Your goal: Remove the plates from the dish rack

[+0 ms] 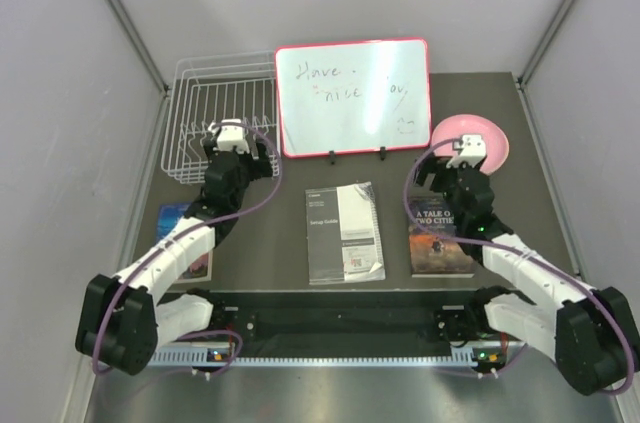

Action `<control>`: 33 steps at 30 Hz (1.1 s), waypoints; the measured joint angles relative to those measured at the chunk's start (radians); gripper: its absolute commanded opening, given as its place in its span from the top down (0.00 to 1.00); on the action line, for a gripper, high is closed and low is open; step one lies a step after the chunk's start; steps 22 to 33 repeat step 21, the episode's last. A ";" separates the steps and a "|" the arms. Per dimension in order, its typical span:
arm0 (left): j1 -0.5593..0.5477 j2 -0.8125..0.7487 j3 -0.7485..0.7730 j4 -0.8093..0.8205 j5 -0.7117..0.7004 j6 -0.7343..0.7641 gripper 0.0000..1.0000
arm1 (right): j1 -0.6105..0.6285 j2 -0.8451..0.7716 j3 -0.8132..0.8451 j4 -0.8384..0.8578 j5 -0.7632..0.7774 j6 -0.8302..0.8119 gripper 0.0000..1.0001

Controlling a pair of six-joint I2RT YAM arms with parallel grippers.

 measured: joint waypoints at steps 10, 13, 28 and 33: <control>0.000 -0.030 -0.037 -0.006 -0.090 0.105 0.10 | 0.106 0.042 -0.148 0.262 0.344 -0.180 0.07; 0.000 -0.072 -0.053 -0.003 -0.089 0.105 0.10 | 0.106 0.040 -0.148 0.306 0.394 -0.204 0.07; 0.000 -0.097 -0.054 -0.007 -0.089 0.106 0.11 | 0.107 0.036 -0.148 0.349 0.435 -0.226 0.06; 0.000 -0.097 -0.054 -0.007 -0.089 0.106 0.11 | 0.107 0.036 -0.148 0.349 0.435 -0.226 0.06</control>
